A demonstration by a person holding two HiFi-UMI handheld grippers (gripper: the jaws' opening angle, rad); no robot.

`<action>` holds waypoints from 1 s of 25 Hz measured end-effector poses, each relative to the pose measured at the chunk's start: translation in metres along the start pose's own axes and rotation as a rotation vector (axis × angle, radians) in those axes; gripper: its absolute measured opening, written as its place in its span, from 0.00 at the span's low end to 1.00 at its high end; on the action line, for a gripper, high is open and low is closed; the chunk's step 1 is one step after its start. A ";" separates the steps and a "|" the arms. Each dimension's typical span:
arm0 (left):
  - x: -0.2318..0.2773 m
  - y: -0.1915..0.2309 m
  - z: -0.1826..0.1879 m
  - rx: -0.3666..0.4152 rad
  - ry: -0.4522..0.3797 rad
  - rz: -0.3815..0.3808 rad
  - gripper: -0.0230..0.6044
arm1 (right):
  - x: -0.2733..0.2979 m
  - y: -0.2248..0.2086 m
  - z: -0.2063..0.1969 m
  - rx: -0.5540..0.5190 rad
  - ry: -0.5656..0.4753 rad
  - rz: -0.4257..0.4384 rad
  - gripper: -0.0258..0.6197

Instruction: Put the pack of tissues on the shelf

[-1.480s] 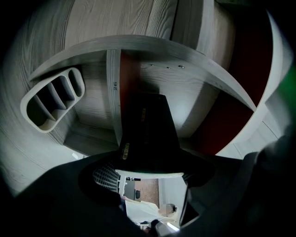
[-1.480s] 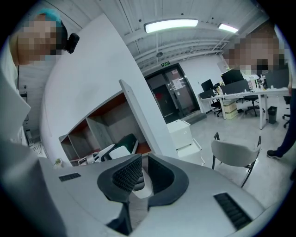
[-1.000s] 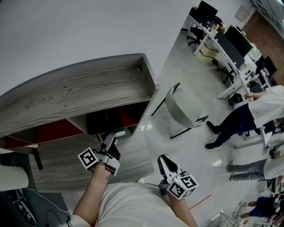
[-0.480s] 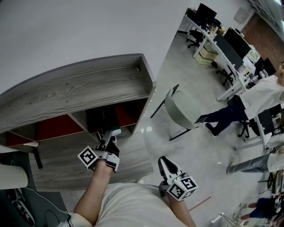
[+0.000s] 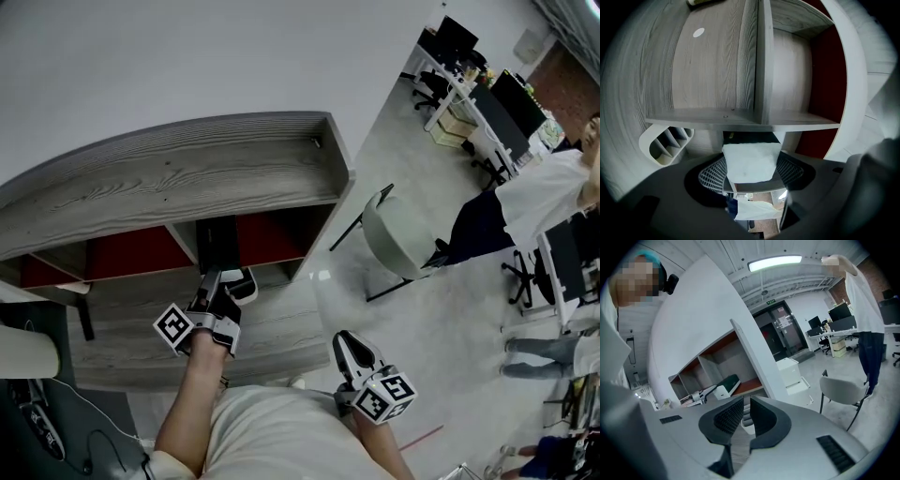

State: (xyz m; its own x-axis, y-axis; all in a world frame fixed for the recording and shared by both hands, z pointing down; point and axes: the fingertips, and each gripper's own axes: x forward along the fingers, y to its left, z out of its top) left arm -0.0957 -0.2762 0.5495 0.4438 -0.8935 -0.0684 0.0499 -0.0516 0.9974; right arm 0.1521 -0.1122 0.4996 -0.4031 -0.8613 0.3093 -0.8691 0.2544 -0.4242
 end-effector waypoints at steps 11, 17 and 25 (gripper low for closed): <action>-0.017 -0.001 -0.004 0.053 0.038 0.017 0.66 | 0.009 0.012 0.000 -0.014 0.006 0.056 0.14; -0.042 -0.018 -0.026 0.170 0.136 0.014 0.57 | 0.016 0.022 0.006 -0.030 0.003 0.111 0.14; -0.085 -0.036 -0.044 0.613 0.237 0.138 0.06 | 0.026 0.042 0.014 -0.073 0.012 0.213 0.14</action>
State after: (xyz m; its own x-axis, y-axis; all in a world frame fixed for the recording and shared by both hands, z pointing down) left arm -0.0958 -0.1789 0.5185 0.5976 -0.7915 0.1279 -0.5075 -0.2499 0.8246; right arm 0.1089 -0.1302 0.4774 -0.5823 -0.7799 0.2295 -0.7825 0.4611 -0.4184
